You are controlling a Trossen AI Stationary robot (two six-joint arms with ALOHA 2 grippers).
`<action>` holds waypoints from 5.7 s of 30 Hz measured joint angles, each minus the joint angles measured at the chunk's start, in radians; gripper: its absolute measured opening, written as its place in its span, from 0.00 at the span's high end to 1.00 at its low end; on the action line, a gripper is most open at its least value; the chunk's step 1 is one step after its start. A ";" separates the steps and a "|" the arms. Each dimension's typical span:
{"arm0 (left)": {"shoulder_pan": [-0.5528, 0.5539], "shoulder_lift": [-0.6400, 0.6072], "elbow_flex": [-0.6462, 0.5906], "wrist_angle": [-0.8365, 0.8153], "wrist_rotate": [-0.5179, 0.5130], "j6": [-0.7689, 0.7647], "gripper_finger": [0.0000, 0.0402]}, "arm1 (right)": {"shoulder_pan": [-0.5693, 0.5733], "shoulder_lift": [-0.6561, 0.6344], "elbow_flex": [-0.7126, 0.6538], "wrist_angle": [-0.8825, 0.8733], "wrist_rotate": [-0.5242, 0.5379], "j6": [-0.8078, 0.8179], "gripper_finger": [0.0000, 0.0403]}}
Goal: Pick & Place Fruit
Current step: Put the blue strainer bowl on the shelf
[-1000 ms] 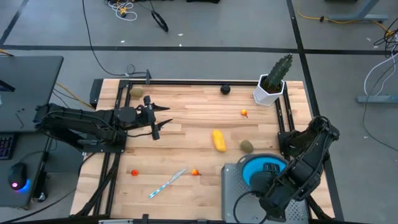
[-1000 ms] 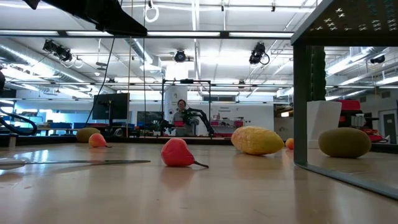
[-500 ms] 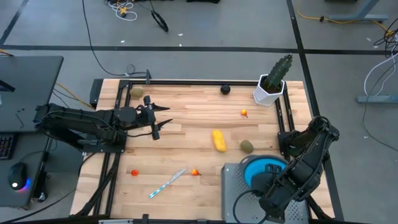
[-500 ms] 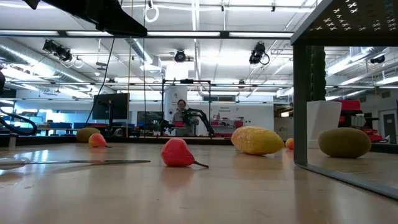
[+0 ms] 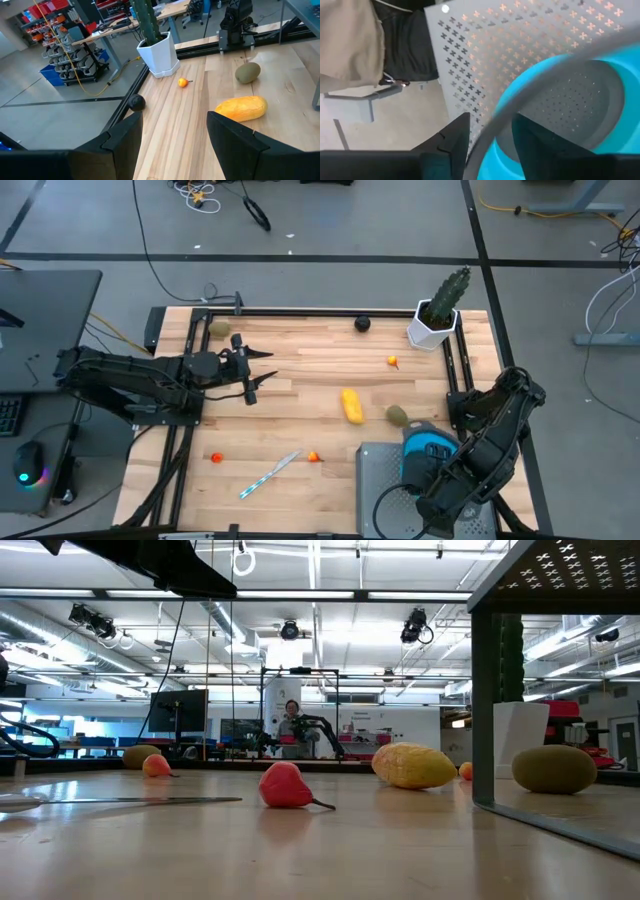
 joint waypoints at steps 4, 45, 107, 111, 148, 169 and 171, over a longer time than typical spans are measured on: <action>0.000 0.000 0.000 0.000 0.000 -0.001 0.43 | -0.001 0.000 0.000 0.039 0.004 -0.016 0.61; 0.000 0.000 0.000 0.000 -0.004 -0.001 0.43 | -0.147 0.001 -0.028 -0.003 0.103 -0.195 0.61; 0.000 0.000 0.000 -0.038 -0.003 -0.005 0.43 | -0.595 -0.343 -0.378 -0.028 0.148 -0.528 0.58; 0.000 0.000 0.000 -0.035 -0.003 -0.006 0.43 | -0.594 -0.432 -0.497 -0.014 -0.035 -0.397 0.58; 0.000 0.000 0.000 -0.037 -0.004 -0.023 0.43 | -0.292 -0.338 -0.545 -0.029 -0.110 -0.175 0.58; 0.000 0.000 0.000 -0.037 -0.004 -0.023 0.43 | -0.278 -0.340 -0.545 -0.023 -0.140 -0.121 0.90; 0.000 0.000 0.000 -0.037 -0.004 -0.023 0.43 | -0.276 -0.340 -0.545 -0.023 -0.153 -0.125 0.90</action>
